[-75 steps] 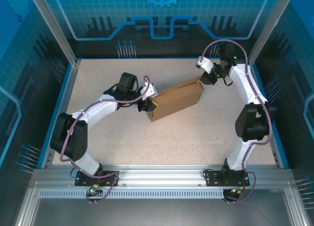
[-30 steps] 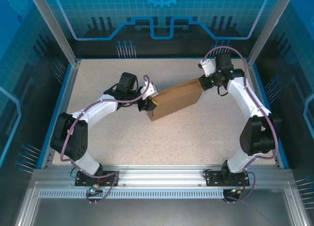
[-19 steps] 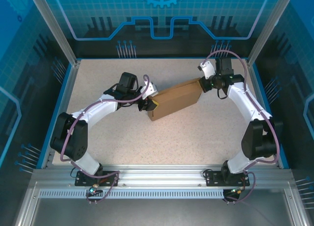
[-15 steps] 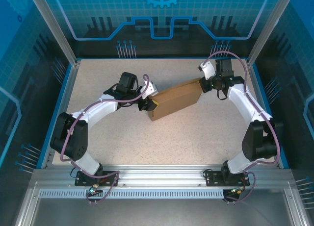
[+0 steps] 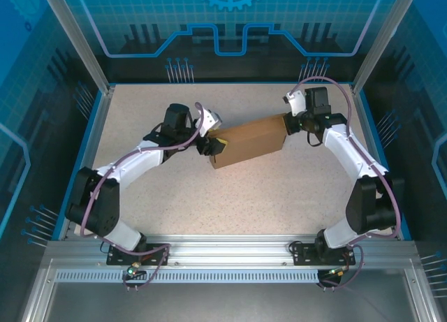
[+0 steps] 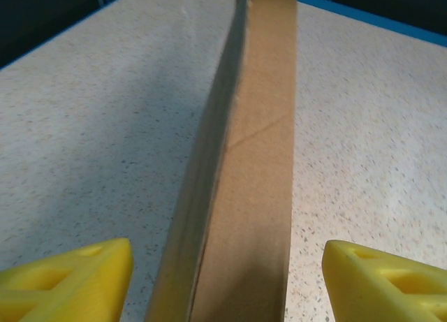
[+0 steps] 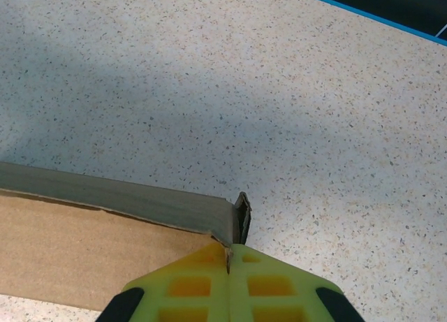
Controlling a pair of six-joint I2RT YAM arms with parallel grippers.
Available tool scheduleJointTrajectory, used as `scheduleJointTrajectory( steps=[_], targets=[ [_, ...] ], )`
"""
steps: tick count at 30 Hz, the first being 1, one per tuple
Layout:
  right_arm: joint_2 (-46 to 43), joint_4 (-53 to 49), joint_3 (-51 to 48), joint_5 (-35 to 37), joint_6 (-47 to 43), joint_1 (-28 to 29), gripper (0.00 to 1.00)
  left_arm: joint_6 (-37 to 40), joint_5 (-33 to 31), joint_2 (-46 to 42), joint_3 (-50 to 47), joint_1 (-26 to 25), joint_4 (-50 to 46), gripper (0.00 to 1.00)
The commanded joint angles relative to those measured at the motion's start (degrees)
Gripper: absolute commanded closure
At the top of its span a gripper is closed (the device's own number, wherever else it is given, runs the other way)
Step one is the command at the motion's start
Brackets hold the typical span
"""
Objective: Fold the paper box
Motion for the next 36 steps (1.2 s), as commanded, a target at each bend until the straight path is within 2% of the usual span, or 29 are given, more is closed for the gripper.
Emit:
scheduleJointTrajectory(
  steps=[1,8,11,16,22,26,31,36],
  targets=[
    [-0.97,-2.12,-0.75,1.11,2.24,1.23,0.94,-9.04,-7.83,-4.90,-1.02,0.15,1.32,0.28],
    [-1.14,-2.14,-0.58,1.53,3.36,1.55,0.94,-15.74,-21.30,-9.52,-0.70,-3.06,-11.93,0.29],
    [-0.91,-2.16,-0.40,1.57,3.35,1.78,0.94,-16.53,-23.36,-10.11,-0.01,-3.90,-16.20,0.33],
    [-0.80,-2.12,-0.18,1.40,3.10,1.85,0.94,-17.31,-23.98,-9.99,2.52,-4.12,-21.50,0.53],
    [-0.71,-2.13,-0.44,1.66,2.82,1.90,0.94,-17.26,-23.87,-8.09,4.50,-4.12,-22.95,0.77],
    [-0.84,-2.38,-0.54,1.86,2.57,1.87,0.93,-17.77,-23.68,-7.13,5.88,-4.38,-23.19,0.86],
    [-0.97,-2.18,-0.84,1.45,2.91,1.83,0.93,-19.75,-23.33,-5.95,6.70,-4.67,-23.15,0.92],
    [-1.22,-2.01,-1.01,1.64,3.35,2.27,0.93,-27.74,-22.81,-5.92,6.85,-4.74,-21.86,0.95]
  ],
)
